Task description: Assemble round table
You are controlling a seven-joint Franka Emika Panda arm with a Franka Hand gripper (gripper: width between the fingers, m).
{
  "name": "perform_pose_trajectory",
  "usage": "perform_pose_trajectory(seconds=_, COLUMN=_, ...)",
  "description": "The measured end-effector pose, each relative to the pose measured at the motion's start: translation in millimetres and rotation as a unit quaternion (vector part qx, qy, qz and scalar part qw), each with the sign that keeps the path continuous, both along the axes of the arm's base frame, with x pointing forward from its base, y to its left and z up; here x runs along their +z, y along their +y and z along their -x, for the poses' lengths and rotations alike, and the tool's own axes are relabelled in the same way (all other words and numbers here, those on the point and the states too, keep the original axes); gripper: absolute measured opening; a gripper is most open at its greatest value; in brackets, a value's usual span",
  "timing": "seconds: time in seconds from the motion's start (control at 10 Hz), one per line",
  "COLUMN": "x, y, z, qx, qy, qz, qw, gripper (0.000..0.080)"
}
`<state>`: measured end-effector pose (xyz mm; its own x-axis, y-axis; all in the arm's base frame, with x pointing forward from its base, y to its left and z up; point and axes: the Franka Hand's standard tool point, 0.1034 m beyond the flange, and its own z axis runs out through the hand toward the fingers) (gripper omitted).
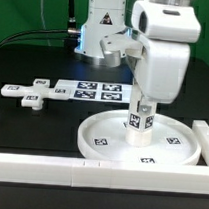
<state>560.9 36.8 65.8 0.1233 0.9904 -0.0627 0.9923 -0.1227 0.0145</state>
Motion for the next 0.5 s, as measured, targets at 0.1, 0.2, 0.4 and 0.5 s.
perform_pose_trajectory(seconds=0.1, x=0.0, y=0.2, z=-0.1, qx=-0.038, qy=-0.003, qz=0.0, qw=0.999, gripper=0.0409)
perform_pose_trajectory(seconds=0.2, x=0.2, y=0.4, z=-1.4, qx=-0.06, qy=-0.008, qz=-0.002, qw=0.998, gripper=0.0409)
perform_pose_trajectory(seconds=0.4, x=0.0, y=0.6, z=-1.3, qx=-0.13, qy=-0.012, qz=-0.003, qw=0.991, gripper=0.0409)
perform_pose_trajectory(seconds=0.5, x=-0.2, y=0.6, z=-1.2, qx=-0.158, qy=-0.013, qz=-0.003, qw=0.987, gripper=0.0409)
